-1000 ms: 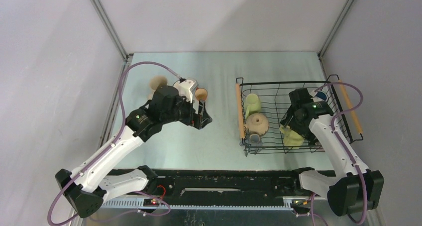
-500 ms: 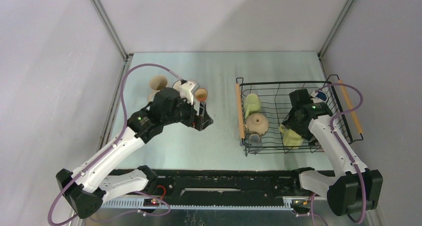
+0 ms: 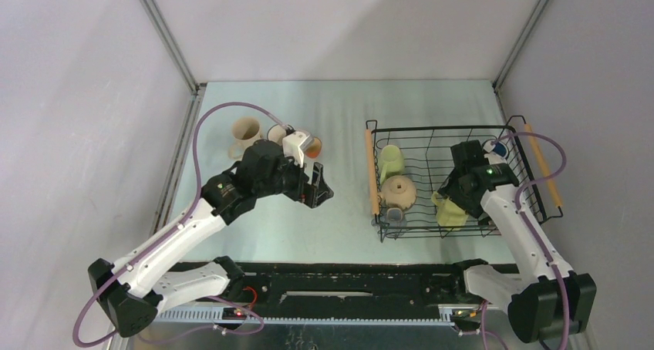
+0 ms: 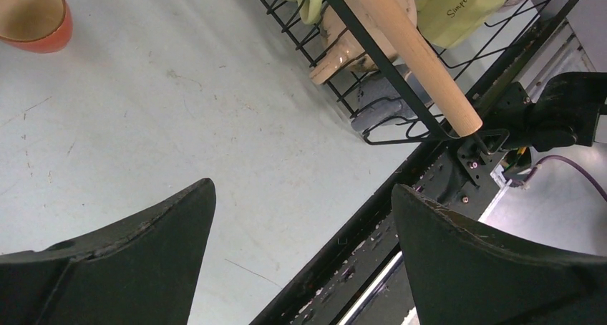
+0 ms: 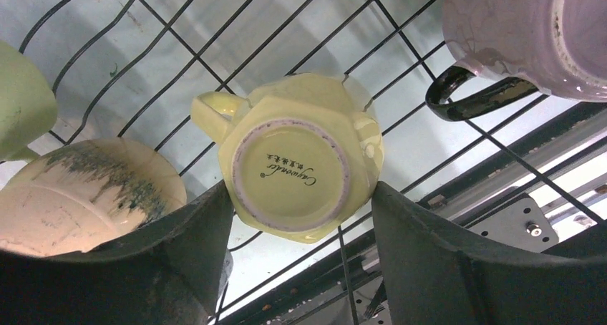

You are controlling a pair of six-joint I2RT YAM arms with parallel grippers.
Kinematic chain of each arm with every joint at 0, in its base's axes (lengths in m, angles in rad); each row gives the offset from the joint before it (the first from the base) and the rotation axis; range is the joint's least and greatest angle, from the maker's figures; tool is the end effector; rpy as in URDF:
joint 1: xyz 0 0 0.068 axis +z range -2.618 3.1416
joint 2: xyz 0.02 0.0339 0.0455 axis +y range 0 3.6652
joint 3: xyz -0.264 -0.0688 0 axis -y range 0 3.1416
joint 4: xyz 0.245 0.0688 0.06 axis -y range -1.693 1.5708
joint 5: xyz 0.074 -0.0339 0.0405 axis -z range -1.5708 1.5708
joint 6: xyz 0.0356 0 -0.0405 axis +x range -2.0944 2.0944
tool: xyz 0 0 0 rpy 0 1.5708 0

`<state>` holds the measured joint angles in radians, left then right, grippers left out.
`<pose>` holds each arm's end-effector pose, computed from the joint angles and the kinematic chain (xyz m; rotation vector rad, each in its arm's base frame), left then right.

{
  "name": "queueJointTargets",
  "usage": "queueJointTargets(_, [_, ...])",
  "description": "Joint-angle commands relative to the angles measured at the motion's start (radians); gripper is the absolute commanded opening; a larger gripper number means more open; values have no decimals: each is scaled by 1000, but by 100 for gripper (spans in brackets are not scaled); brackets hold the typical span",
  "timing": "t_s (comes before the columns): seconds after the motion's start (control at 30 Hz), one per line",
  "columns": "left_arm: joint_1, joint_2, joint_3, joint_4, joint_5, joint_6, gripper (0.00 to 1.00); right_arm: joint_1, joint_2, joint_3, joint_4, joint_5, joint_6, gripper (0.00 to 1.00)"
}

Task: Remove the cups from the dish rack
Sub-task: Unload the cup from the dish rack.

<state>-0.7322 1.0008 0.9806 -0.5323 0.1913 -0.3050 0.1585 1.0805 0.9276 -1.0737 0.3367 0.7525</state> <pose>0.1564 -0.1497 0.3336 0.5866 2.1438 -0.7990 0.1828 0.0173 0.2671 0.8601 2.5398 -0.2041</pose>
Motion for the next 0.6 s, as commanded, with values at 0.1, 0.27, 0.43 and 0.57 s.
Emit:
queueJointTargets(0.1, [-9, -8, -13, 46, 38, 5, 100, -12, -97, -16, 32, 24, 21, 89])
queueJointTargets(0.27, [-9, -5, -17, 47, 39, 6, 100, -15, -66, -17, 47, 32, -14, 95])
queueJointTargets(0.43, [-10, -4, -20, 48, 38, 6, 100, -17, -35, -19, 95, 25, -93, 99])
queueJointTargets(0.57, [-13, -2, -19, 47, 40, 8, 100, -17, -19, -21, 130, -8, -132, 100])
